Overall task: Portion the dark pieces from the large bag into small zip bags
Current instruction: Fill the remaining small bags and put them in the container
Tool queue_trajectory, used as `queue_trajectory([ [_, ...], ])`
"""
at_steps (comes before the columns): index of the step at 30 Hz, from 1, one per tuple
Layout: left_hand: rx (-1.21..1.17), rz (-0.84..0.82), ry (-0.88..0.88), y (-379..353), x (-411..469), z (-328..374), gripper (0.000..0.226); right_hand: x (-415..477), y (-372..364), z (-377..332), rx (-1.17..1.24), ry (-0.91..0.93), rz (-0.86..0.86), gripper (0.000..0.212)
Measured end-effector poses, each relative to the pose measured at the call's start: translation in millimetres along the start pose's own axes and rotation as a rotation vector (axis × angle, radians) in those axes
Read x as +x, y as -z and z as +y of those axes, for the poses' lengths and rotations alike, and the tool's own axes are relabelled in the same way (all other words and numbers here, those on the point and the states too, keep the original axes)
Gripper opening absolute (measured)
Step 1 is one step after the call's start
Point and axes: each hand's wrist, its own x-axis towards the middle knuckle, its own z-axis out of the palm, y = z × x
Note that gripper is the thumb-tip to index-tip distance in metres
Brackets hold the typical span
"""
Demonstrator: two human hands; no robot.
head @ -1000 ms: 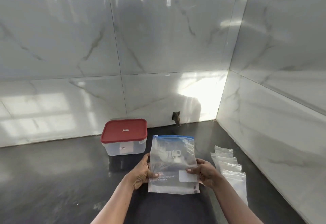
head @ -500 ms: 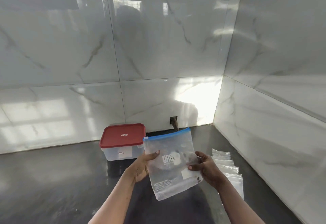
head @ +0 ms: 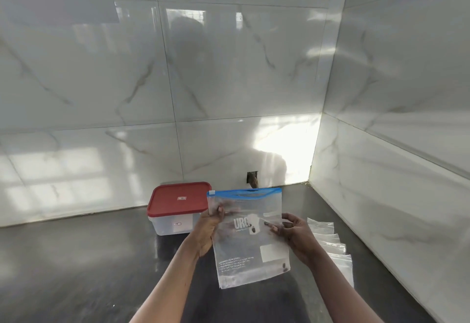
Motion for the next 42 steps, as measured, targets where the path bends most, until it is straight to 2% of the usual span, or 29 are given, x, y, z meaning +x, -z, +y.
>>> queue_trajectory([
  [4,0.072,-0.024,-0.01,-0.1,-2.9,6.2,0.017,-1.5,-5.9,-12.3,0.004,0.006,-0.033,0.029],
  [7,0.107,-0.037,-0.032,-3.5,-5.0,10.1,0.022,-0.1,-12.2,-23.1,-0.032,0.087,0.066,0.015],
  [12,0.178,-0.052,-0.058,-10.6,-6.8,16.0,0.023,-0.7,-17.6,-27.0,-0.072,0.188,0.236,0.016],
  [17,0.226,0.034,-0.092,-12.9,-6.0,23.7,0.016,-7.4,-22.6,-32.1,-0.073,0.262,0.237,0.011],
  [18,0.289,0.116,-0.112,-13.7,-3.8,25.2,0.022,-8.4,-24.1,-34.4,-0.085,0.278,0.22,0.011],
  [20,0.498,0.31,-0.22,-16.1,4.5,26.9,0.057,-8.9,-26.8,-37.8,-0.117,0.31,0.19,0.013],
  [22,0.729,0.434,-0.473,-25.4,6.5,29.8,0.086,-8.3,-32.0,-39.0,-0.142,0.34,0.166,0.015],
  [23,0.88,0.466,-0.618,-31.2,6.9,31.2,0.092,-7.4,-34.7,-37.9,-0.148,0.355,0.159,0.017],
  [25,1.206,0.47,-0.827,-49.3,3.4,37.4,0.085,-5.1,-40.9,-33.9,-0.162,0.374,0.155,0.02],
  [28,1.466,0.322,-0.859,-79.3,-2.2,47.7,0.045,-2.4,-49.9,-25.8,-0.216,0.408,0.14,0.022],
  [31,1.436,0.319,-0.835,-90.7,0.5,50.7,0.018,-1.8,-53.3,-19.8,-0.281,0.416,0.126,0.019],
  [34,1.373,0.351,-0.895,-89.5,4.9,54.7,0.016,-3.3,-45.9,-14.0,-0.402,0.353,0.071,0.02],
  [39,1.309,0.242,-0.965,-81.4,15.4,46.6,0.014,-0.5,-31.6,-7.1,-0.62,0.317,0.104,0.03],
  [42,1.283,0.208,-0.986,-81.0,16.9,43.5,0.012,-0.9,-27.8,-2.3,-0.791,0.246,0.025,0.019],
])
